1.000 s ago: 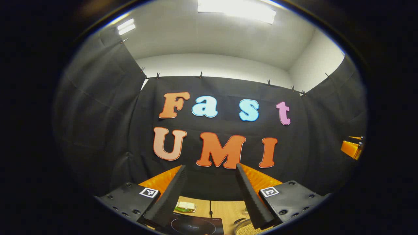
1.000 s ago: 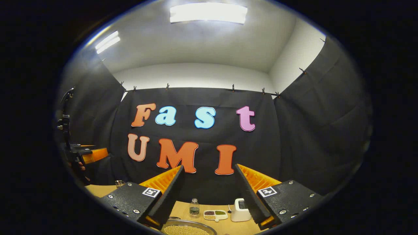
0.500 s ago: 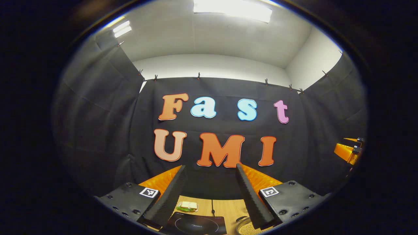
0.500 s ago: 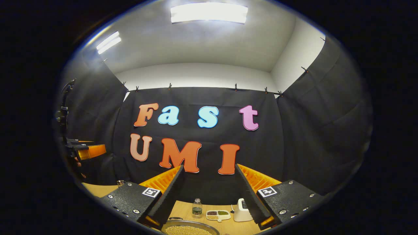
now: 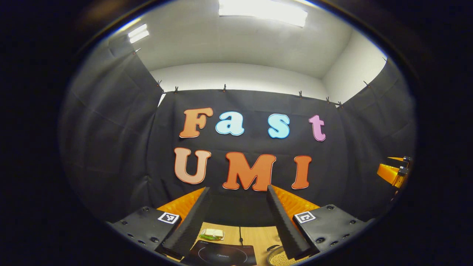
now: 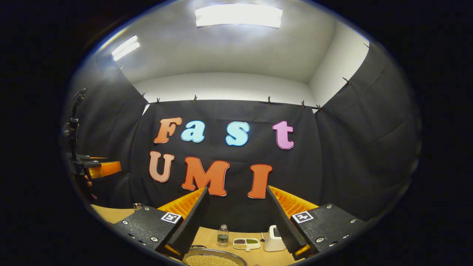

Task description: First push the handle of the pot to place it horizontally, then grasp the pot with both hands and set it on the induction cooktop.

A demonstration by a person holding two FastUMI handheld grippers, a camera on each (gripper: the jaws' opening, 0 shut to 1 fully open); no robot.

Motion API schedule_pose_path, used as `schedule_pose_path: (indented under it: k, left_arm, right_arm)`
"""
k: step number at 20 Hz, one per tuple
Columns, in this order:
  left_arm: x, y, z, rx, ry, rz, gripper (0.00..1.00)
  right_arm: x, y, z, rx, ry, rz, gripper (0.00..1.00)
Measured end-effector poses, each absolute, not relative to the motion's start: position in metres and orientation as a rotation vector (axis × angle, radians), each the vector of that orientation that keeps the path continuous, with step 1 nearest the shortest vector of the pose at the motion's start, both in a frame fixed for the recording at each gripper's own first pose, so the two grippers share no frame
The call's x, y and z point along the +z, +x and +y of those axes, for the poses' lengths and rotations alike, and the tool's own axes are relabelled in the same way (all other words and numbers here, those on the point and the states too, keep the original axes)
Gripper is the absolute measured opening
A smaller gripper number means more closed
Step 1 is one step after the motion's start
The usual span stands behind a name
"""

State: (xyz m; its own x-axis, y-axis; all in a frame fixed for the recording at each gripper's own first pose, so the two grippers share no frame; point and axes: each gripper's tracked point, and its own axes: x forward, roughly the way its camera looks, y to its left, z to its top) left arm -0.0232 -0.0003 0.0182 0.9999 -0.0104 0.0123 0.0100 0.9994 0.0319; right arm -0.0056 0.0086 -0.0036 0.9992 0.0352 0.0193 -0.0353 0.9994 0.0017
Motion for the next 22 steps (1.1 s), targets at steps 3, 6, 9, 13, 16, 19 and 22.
schedule_pose_path:
  k: [3,6,9,13,16,19,22]
  left_arm:
    - [0.02,-0.026,0.001,-0.005,0.037,-0.023,0.98]
    - [0.02,-0.028,0.002,0.001,0.051,-0.03,0.98]
    - [0.02,-0.029,-0.003,-0.01,0.056,-0.029,0.98]
    - [0.024,-0.03,-0.002,-0.004,0.049,-0.043,0.98]
    - [0.022,-0.03,-0.002,-0.004,0.045,-0.039,0.98]
    - [0.022,-0.026,0.001,0.003,0.049,-0.037,0.98]
    - [0.02,-0.027,0.0,0.001,0.055,-0.036,0.98]
  right_arm:
    - [-0.005,-0.01,0.01,0.046,0.014,-0.021,0.93]
    - [-0.013,-0.013,0.01,0.049,0.014,-0.003,0.93]
    - [-0.012,-0.015,0.009,0.044,0.011,-0.001,0.93]
    - [-0.013,-0.02,0.01,0.045,0.021,-0.002,0.93]
    - [-0.019,-0.021,0.012,0.055,0.012,0.013,0.93]
    - [-0.022,-0.022,0.015,0.061,0.01,0.023,0.93]
    - [-0.027,-0.021,0.019,0.066,0.001,0.037,0.93]
